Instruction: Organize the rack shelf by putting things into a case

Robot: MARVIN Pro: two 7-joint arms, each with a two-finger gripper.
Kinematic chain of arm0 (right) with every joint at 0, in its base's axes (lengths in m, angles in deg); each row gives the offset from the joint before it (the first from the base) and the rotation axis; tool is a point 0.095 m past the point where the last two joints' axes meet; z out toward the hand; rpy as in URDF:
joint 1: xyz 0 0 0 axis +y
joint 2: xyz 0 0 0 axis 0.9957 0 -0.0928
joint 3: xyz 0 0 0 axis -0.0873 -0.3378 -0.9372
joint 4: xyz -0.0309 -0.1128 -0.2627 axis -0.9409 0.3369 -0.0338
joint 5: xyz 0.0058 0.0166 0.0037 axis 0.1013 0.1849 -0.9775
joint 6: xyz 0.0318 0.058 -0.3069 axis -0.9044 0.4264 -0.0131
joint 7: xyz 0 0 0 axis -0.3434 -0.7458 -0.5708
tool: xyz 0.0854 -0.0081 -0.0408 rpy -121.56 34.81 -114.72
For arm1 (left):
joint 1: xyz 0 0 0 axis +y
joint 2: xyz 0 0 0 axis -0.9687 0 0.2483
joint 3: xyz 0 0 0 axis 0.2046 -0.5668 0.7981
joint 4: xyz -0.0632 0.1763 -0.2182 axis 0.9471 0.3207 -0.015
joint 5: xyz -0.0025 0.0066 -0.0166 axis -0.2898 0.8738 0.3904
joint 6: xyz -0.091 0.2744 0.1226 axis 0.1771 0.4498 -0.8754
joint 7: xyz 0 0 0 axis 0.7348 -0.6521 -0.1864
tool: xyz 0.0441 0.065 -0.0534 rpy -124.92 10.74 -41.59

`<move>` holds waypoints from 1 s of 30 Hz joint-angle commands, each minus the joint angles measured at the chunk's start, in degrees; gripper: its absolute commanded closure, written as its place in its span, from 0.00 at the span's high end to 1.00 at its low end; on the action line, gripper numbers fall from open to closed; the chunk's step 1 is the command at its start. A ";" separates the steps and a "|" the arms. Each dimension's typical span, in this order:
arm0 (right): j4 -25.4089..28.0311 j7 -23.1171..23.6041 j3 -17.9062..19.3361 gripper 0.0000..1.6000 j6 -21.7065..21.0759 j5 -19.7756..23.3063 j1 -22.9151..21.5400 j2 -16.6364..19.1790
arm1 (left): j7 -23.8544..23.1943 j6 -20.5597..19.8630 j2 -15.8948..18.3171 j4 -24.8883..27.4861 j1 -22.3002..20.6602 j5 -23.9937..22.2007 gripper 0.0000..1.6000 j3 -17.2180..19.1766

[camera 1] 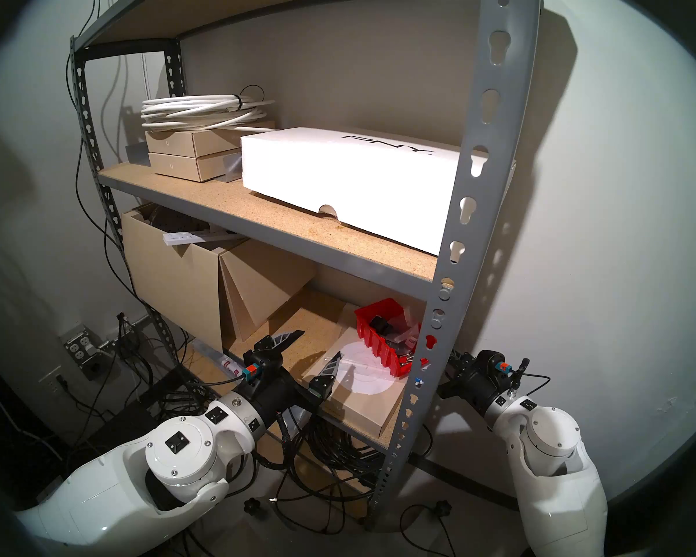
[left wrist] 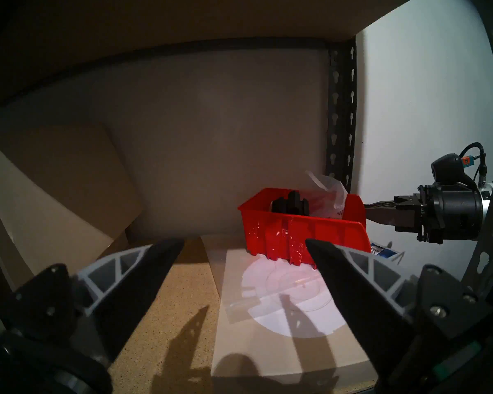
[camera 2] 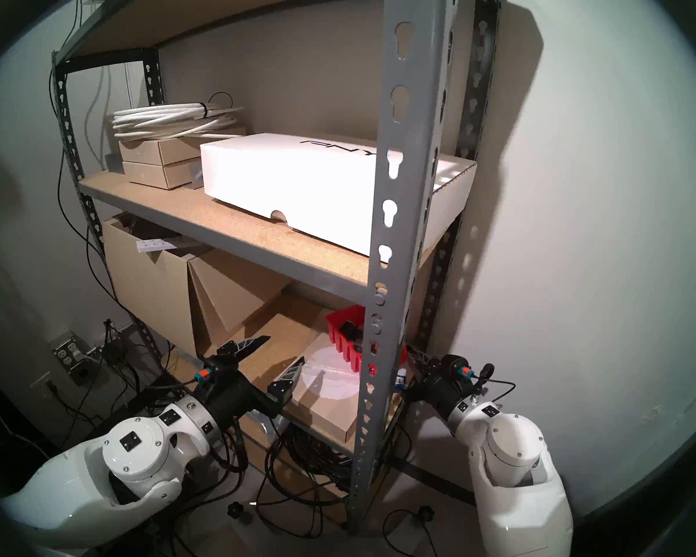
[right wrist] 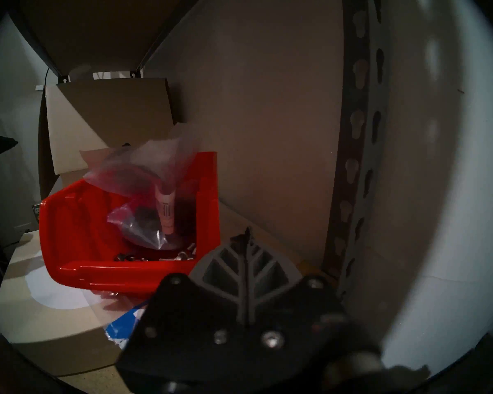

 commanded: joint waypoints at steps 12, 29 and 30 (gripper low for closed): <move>4.26 2.35 0.27 0.00 0.26 1.70 3.18 -0.08 | -0.05 0.24 0.17 0.98 -0.08 0.14 1.00 0.19; 5.83 5.26 -1.38 0.00 0.13 1.69 3.98 0.40 | -0.04 0.24 0.17 0.97 -0.10 0.14 1.00 0.18; 5.80 5.38 -1.54 0.00 0.16 1.65 3.91 0.41 | -0.04 0.24 0.17 0.97 -0.09 0.14 1.00 0.18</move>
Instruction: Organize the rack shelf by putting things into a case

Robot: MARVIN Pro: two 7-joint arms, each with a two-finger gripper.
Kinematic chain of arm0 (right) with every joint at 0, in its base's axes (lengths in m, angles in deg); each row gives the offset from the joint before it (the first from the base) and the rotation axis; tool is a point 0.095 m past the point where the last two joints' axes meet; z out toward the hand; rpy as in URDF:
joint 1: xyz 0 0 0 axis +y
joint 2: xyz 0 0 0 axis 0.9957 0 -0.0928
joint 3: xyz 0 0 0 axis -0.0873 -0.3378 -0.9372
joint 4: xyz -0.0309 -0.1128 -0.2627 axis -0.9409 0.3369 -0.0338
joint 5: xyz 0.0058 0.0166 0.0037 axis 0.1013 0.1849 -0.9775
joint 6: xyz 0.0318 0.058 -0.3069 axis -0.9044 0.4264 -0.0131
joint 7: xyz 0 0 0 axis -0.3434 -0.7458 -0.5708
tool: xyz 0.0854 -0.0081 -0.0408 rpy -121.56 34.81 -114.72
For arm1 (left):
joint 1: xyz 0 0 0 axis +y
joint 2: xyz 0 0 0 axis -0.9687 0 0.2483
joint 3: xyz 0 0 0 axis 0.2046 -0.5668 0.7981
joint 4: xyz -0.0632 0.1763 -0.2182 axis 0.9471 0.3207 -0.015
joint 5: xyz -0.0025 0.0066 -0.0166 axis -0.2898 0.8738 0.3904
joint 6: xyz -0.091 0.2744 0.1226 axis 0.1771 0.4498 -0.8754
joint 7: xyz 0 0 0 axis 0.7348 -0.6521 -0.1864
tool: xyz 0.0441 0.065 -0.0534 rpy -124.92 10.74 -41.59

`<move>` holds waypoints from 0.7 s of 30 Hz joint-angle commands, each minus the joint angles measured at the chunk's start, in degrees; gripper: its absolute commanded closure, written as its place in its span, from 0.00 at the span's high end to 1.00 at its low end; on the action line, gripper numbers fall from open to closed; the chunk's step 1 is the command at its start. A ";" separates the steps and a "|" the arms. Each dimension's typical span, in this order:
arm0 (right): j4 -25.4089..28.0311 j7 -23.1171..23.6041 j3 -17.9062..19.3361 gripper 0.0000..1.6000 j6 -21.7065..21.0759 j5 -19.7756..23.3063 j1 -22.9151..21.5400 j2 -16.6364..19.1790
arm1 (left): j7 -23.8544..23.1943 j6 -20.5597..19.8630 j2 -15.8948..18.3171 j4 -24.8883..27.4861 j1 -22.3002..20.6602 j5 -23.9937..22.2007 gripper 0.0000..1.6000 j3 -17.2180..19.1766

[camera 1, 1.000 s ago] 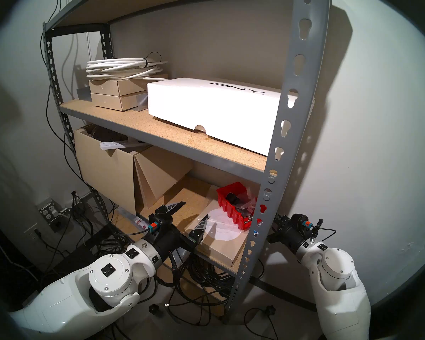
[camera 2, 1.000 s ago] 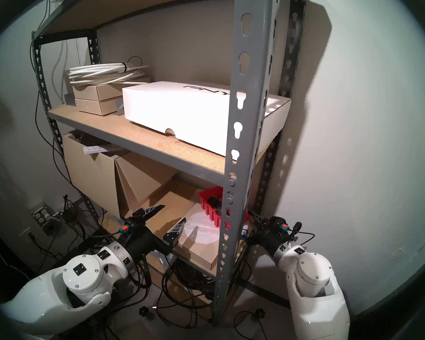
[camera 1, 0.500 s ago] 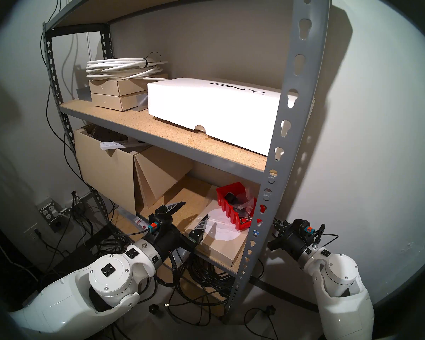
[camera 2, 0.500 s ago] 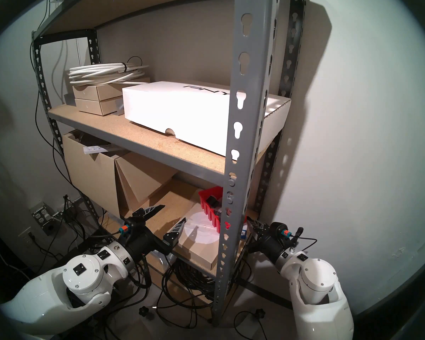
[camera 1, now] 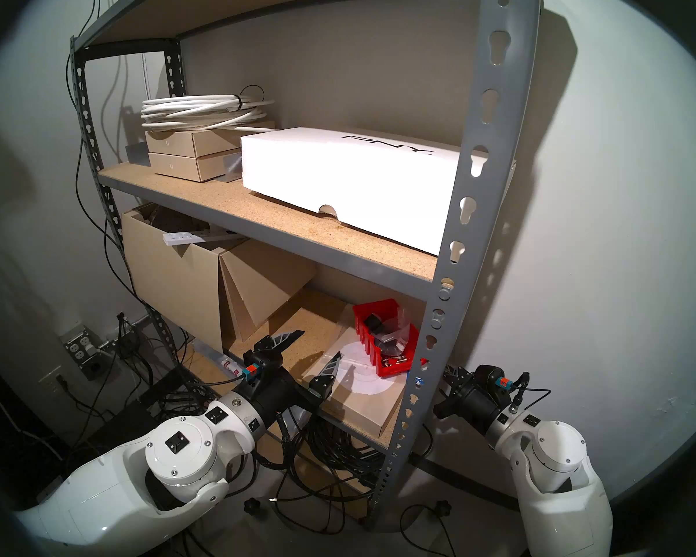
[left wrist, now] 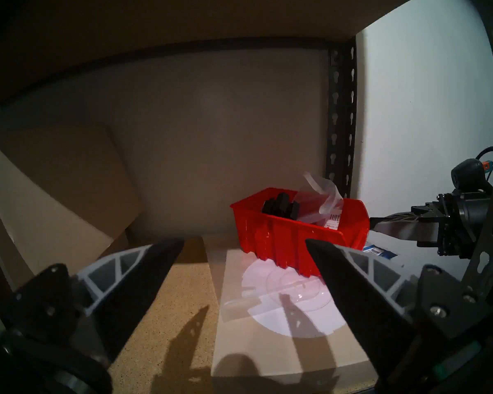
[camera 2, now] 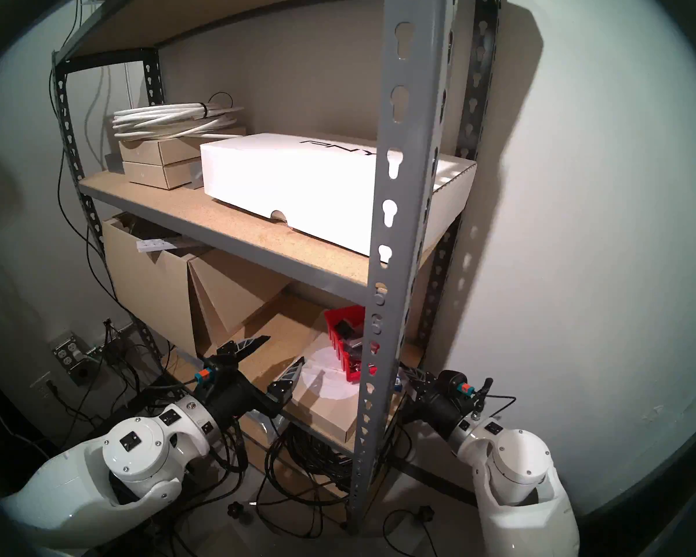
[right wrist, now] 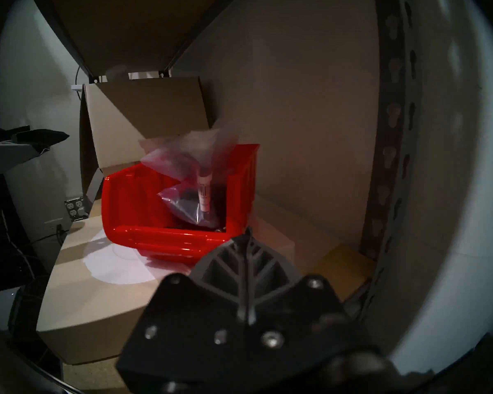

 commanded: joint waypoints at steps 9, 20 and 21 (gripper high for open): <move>1.61 1.86 -2.21 0.00 0.09 -0.20 -1.20 0.41 | -0.06 0.24 0.15 0.98 -0.09 0.14 1.00 0.18; 0.53 2.12 -3.63 0.00 -0.19 -0.80 -2.80 0.82 | -0.05 0.24 0.16 0.98 -0.10 0.14 1.00 0.18; 0.76 1.81 -3.37 0.00 -0.12 -0.82 -2.57 0.74 | -0.05 0.24 0.16 0.98 -0.09 0.14 1.00 0.18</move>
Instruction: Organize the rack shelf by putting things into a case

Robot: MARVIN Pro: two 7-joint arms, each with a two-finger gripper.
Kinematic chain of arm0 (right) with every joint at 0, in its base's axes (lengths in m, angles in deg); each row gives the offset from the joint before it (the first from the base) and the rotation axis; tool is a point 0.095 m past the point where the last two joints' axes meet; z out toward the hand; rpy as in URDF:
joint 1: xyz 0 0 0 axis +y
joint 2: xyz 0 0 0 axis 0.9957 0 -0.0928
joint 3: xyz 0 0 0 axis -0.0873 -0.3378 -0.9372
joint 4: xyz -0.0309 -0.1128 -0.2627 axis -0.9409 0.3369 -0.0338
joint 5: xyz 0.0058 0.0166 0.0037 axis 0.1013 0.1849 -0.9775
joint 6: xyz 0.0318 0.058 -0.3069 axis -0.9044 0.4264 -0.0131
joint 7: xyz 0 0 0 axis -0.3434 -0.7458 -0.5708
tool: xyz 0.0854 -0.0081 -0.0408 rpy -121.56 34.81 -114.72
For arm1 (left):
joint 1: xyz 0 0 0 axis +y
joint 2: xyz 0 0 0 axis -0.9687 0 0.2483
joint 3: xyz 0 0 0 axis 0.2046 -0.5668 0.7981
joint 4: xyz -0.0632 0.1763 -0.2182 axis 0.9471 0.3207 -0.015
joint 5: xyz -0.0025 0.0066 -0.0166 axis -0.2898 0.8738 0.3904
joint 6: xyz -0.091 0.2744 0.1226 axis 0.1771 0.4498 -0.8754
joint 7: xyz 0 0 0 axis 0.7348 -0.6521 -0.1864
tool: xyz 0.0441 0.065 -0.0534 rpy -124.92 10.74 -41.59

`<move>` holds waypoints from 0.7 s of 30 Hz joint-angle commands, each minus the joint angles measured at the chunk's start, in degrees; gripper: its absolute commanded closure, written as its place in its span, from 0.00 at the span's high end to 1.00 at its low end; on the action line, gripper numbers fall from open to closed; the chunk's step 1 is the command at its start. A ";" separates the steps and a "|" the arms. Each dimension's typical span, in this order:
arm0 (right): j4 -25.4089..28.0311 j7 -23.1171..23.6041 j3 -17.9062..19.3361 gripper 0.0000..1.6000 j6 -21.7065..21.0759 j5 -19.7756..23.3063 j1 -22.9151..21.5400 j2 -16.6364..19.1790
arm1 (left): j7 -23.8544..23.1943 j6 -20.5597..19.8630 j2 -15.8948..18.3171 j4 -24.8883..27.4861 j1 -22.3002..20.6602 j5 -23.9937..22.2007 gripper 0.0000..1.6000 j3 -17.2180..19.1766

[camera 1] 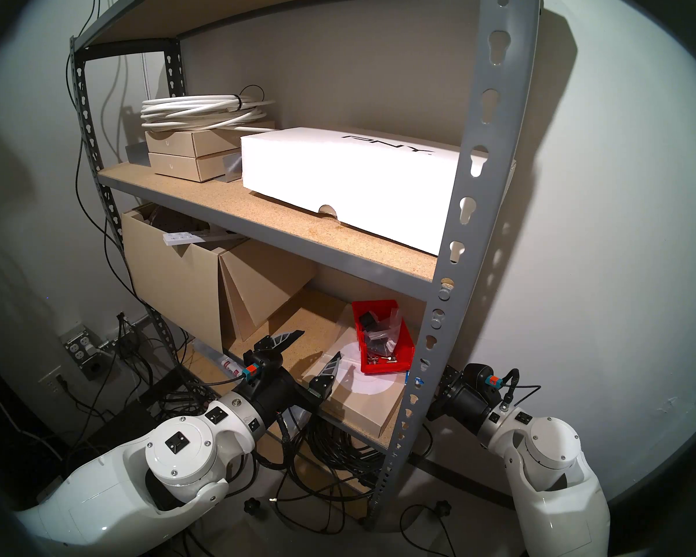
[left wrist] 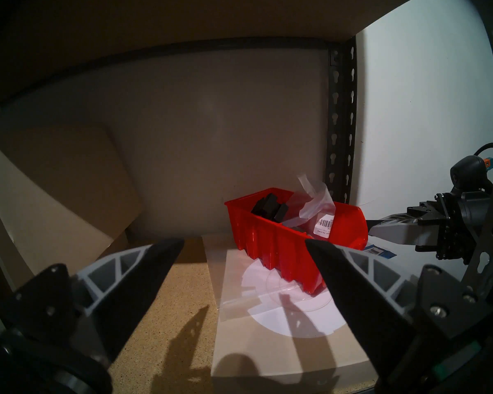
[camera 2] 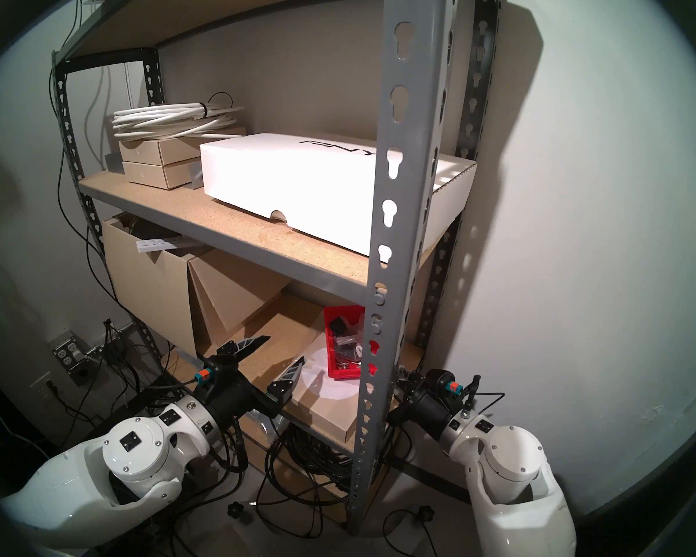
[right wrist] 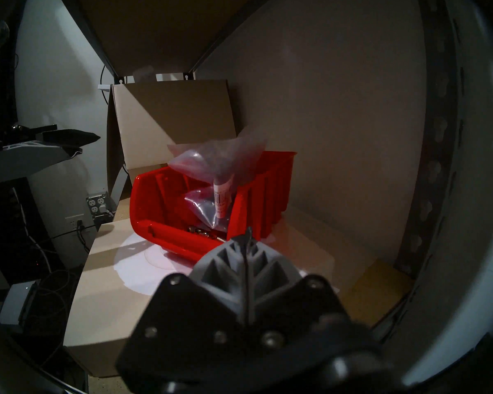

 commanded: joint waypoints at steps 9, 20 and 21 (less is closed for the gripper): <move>3.50 -0.82 3.79 0.00 0.52 0.82 2.02 0.23 | -0.07 0.24 0.14 0.96 -0.11 0.14 1.00 0.17; 6.44 -2.11 6.71 0.00 0.57 1.34 5.07 -1.25 | -0.06 0.24 0.16 0.98 -0.10 0.14 1.00 0.17; 6.44 -2.11 6.71 0.00 0.57 1.34 5.07 -1.25 | -0.06 0.24 0.16 0.98 -0.10 0.14 1.00 0.17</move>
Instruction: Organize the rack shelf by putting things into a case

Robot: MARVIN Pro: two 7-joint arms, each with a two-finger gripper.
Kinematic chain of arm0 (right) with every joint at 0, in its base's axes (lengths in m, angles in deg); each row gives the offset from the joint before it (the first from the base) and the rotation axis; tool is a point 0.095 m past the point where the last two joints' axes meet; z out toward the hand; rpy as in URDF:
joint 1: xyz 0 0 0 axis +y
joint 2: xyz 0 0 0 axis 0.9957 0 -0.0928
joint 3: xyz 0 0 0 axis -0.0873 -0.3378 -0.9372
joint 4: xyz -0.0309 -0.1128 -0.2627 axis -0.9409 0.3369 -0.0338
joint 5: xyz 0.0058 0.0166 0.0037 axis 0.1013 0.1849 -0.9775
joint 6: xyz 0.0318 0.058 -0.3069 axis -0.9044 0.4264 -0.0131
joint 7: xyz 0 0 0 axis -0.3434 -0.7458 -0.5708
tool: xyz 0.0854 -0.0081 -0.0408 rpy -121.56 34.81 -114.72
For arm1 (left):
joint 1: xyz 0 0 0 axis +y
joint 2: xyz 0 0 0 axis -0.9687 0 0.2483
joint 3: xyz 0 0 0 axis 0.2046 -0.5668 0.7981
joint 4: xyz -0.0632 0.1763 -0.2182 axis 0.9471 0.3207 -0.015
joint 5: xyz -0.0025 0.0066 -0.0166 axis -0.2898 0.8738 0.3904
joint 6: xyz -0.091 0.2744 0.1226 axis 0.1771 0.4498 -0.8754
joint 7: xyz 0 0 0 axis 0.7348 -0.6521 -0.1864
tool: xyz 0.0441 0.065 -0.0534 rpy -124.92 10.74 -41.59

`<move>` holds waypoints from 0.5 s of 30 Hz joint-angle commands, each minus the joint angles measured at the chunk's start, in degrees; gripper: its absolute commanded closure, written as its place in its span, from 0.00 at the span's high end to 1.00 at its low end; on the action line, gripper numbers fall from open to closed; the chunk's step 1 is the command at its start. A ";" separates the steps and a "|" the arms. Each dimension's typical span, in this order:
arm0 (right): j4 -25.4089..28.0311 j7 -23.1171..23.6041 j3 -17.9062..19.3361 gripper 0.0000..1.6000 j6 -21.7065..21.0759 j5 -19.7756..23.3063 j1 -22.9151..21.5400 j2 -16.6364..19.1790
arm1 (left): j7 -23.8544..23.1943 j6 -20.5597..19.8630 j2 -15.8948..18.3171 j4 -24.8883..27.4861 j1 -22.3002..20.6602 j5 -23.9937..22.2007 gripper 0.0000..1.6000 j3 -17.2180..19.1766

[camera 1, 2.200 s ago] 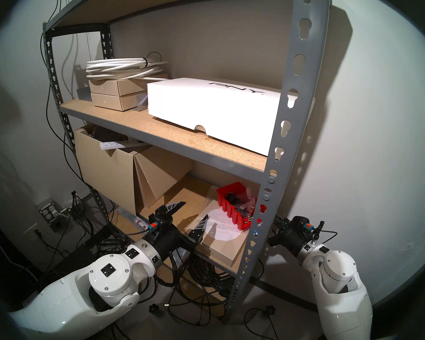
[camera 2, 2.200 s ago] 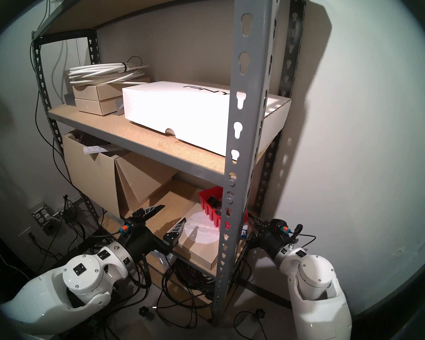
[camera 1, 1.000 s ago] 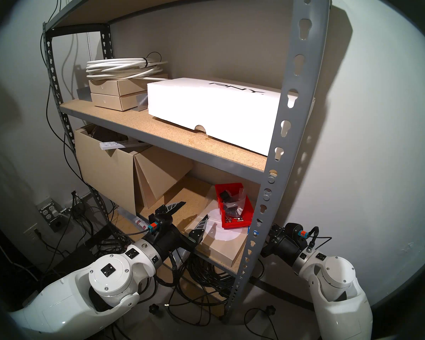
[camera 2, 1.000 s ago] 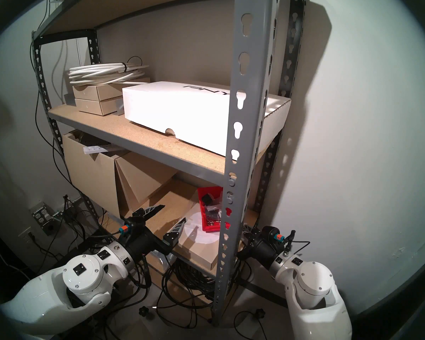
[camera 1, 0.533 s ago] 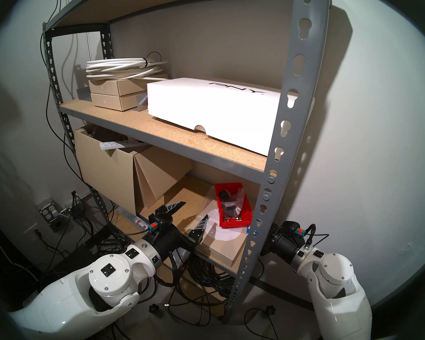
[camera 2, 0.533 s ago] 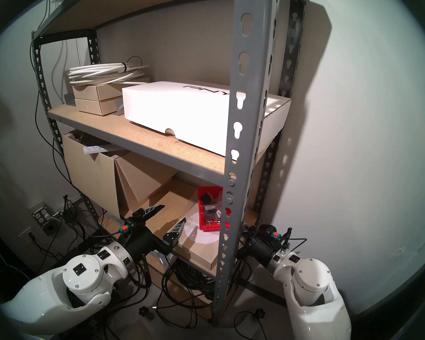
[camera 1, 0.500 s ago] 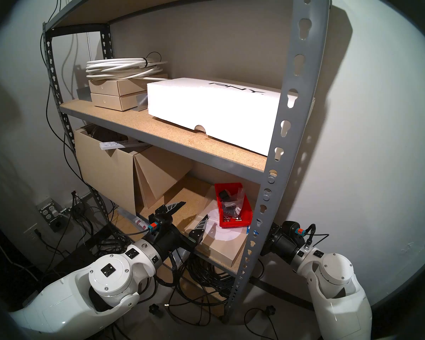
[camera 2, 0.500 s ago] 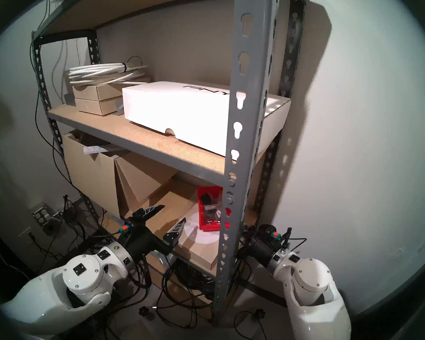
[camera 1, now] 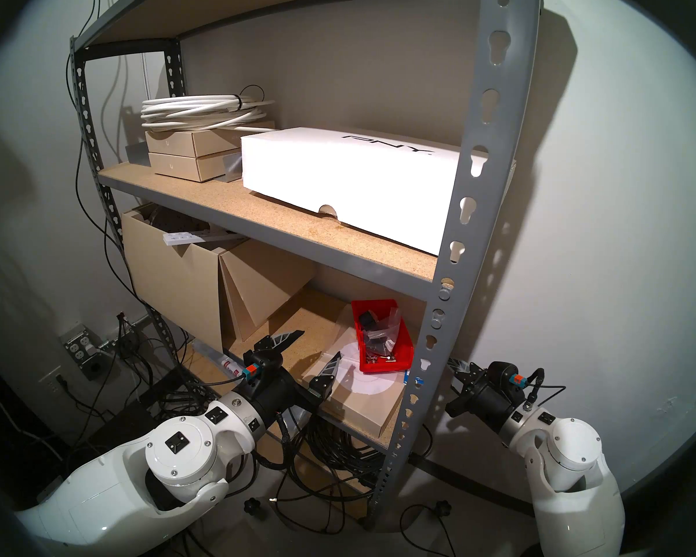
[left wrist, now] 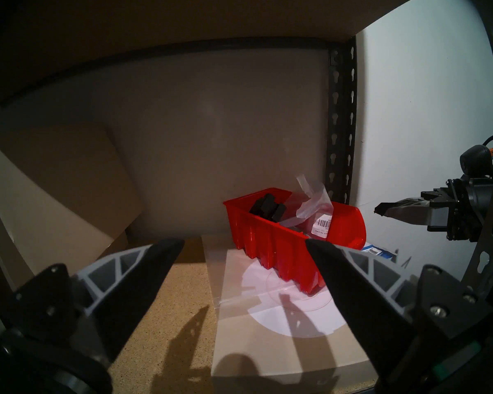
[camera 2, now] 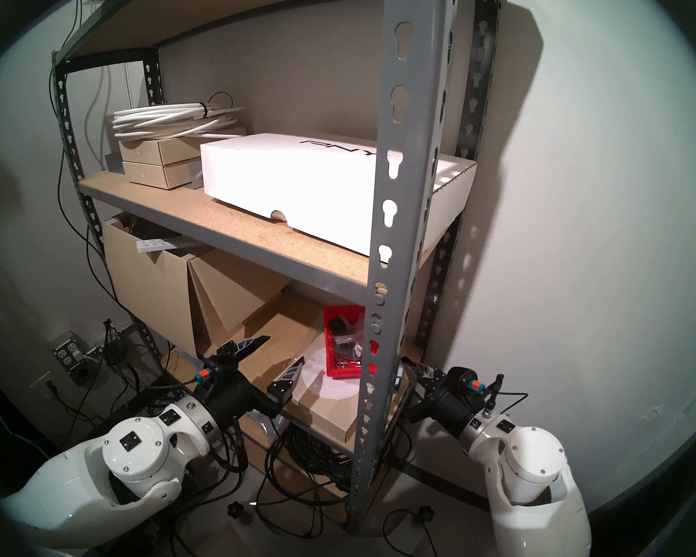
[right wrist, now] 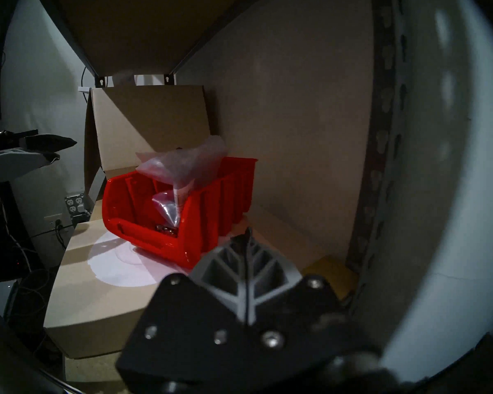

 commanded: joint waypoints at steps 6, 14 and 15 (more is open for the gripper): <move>3.90 -2.98 -1.83 0.04 0.56 -0.86 2.44 -3.20 | -0.07 0.24 0.14 0.97 -0.10 0.15 1.00 0.18; 5.40 -6.85 -4.63 0.67 -0.35 -3.79 4.45 -5.25 | -0.06 0.25 0.14 0.97 -0.10 0.14 1.00 0.18; 5.52 -7.07 -4.75 0.88 -0.40 -3.94 4.57 -5.36 | -0.06 0.25 0.15 0.97 -0.10 0.14 1.00 0.18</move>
